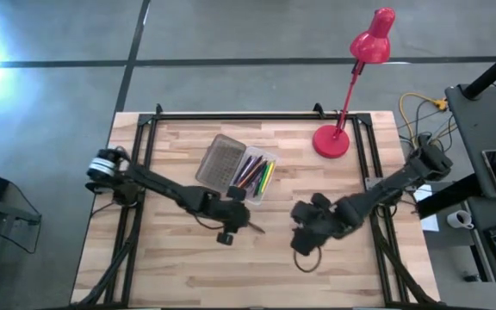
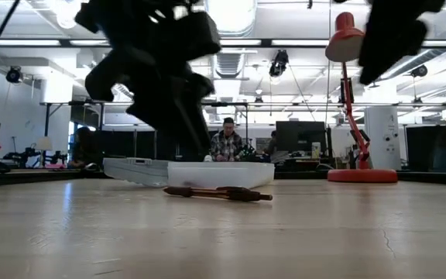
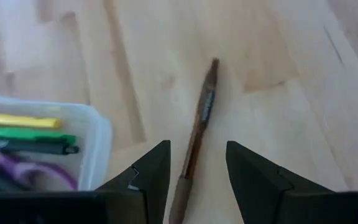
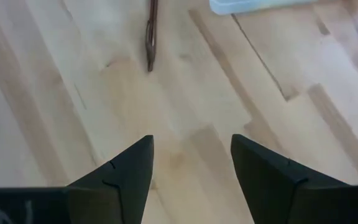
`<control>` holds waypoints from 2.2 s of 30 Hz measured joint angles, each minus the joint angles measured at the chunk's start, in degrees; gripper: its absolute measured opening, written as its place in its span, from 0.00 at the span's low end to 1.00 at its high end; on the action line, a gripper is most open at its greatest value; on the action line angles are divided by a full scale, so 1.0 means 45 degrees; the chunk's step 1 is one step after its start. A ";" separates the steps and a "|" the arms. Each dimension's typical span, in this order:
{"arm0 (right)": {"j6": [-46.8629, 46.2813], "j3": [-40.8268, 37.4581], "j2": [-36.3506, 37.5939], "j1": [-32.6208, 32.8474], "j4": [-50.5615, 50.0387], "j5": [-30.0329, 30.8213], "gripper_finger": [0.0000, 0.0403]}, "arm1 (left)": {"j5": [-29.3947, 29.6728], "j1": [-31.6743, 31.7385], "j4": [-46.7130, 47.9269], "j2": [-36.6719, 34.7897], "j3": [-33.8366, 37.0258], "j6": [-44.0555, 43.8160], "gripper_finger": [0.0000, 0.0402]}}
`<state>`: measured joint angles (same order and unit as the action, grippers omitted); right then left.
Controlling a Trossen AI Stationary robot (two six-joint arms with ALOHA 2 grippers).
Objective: Pick & place school supplies into a supply box
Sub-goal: Put the brown pen into the supply box
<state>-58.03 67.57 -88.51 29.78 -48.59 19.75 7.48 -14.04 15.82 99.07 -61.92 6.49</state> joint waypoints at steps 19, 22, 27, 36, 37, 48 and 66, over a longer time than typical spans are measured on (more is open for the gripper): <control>-0.4745 -0.1119 -0.0108 0.2308 -0.0735 0.0631 0.51 | -0.1024 0.0722 0.1002 0.1960 -0.1383 0.2653 0.35; -0.4773 -0.1137 -0.0108 0.2308 -0.0731 0.0640 0.51 | -0.1020 0.0749 0.0944 0.1952 -0.1411 0.3094 0.35; -0.4738 -0.1137 -0.0108 0.2303 -0.0735 0.0646 0.51 | -0.1878 0.0767 0.1024 0.2023 -0.1164 0.3601 0.34; -0.4765 -0.1142 -0.0108 0.2298 -0.0774 0.0651 0.51 | -0.2219 0.0935 0.0907 0.2501 -0.1274 0.3635 0.26; -0.4777 -0.1142 -0.0108 0.2298 -0.0774 0.0651 0.51 | -0.2247 0.0959 0.0923 0.2506 -0.1274 0.3635 0.25; -0.4777 -0.1142 -0.0108 0.2289 -0.0778 0.0651 0.51 | -0.2935 0.1053 0.1409 0.2501 -0.1344 0.1116 0.03; -1.0755 -0.1361 -0.0102 0.2343 -0.2371 0.2401 0.51 | -0.3215 0.3444 -0.1678 0.0153 -0.1476 -1.1177 0.03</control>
<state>-106.43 61.45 -88.97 40.32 -59.26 30.55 -6.98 1.46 8.27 99.76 -68.56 -43.80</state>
